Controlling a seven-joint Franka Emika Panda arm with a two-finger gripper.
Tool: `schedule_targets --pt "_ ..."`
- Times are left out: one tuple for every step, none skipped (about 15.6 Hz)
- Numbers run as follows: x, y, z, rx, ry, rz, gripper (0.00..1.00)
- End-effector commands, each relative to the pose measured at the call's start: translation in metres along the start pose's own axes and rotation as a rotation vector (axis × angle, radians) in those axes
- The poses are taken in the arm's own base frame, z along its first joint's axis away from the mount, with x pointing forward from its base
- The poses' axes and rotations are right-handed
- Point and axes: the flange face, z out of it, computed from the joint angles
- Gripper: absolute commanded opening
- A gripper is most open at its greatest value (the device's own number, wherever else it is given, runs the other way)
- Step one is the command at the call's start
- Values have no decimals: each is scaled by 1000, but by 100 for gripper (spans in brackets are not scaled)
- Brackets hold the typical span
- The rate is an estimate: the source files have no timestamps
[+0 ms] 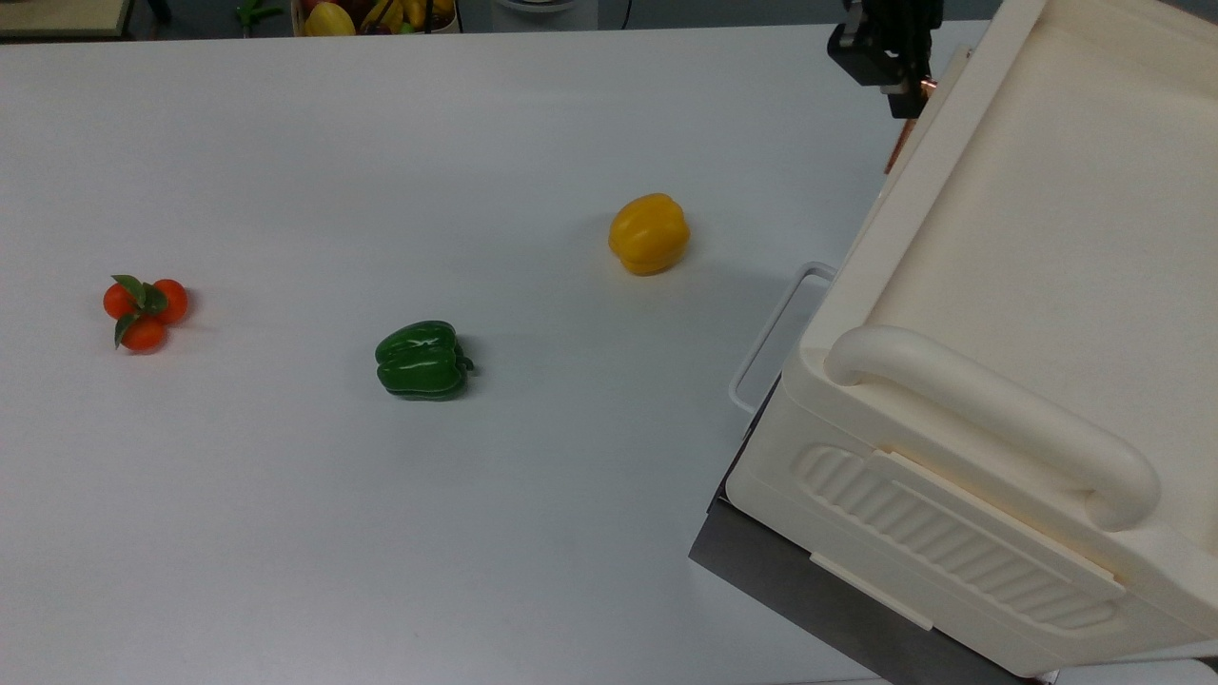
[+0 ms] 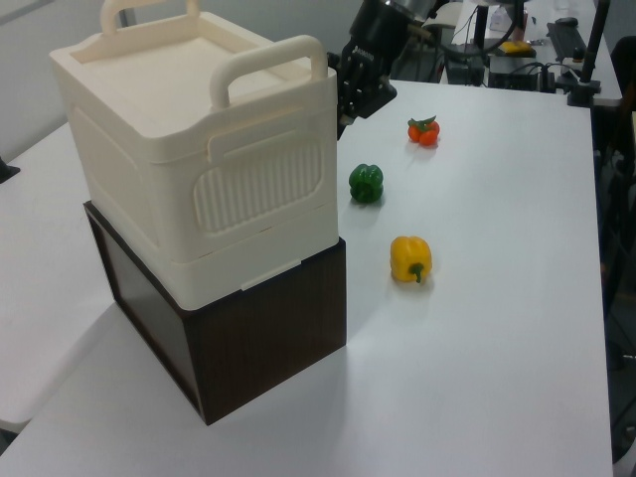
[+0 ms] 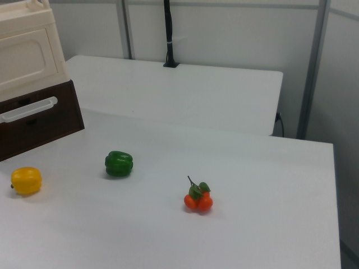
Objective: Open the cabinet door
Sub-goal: 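Pull the door edge outward, swinging it open on its hinge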
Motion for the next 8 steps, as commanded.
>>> schedule_targets --pt "-16 -8 -12 58 -77 -1 0" --pt "-20 -7 -13 67 -91 3 0" --pt "-23 -6 -15 74 -105 8 0" --pt "-28 -2 -19 78 -119 17 0" --pt "-31 0 -20 82 -128 22 0" --pt "-36 4 -25 81 -138 33 0" --pt "-42 12 -30 76 -144 48 0" --pt "-52 22 -36 72 -155 69 0"
